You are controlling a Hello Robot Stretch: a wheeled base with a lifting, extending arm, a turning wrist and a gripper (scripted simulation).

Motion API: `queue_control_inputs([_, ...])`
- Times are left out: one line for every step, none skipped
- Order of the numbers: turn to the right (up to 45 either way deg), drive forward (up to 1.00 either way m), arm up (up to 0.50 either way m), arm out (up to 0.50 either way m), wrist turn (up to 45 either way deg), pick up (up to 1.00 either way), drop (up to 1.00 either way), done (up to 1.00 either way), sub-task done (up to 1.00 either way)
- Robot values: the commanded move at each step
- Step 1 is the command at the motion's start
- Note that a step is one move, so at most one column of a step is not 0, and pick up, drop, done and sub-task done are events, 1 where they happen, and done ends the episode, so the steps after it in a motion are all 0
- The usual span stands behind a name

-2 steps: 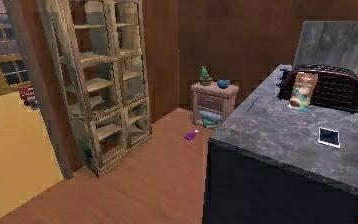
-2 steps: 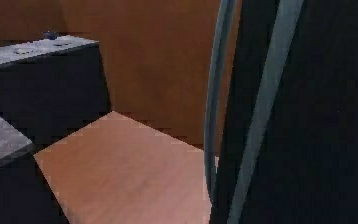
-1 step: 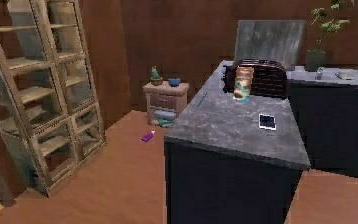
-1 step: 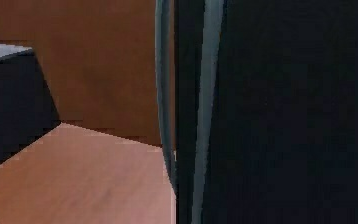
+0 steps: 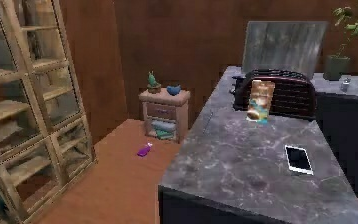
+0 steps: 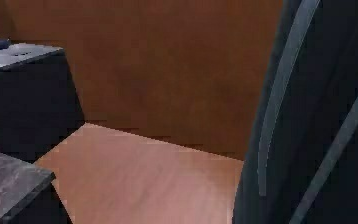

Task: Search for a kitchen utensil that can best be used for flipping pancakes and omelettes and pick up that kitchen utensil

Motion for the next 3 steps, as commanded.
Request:
queue_control_inputs([45.0,0.00,0.00,0.00,0.0,0.00,0.00,0.00,0.00])
queue_control_inputs([42.0,0.00,0.00,0.00,0.0,0.00,0.00,0.00,0.00])
queue_control_inputs([0.0,0.30,0.00,0.00,0.0,0.00,0.00,0.00,0.00])
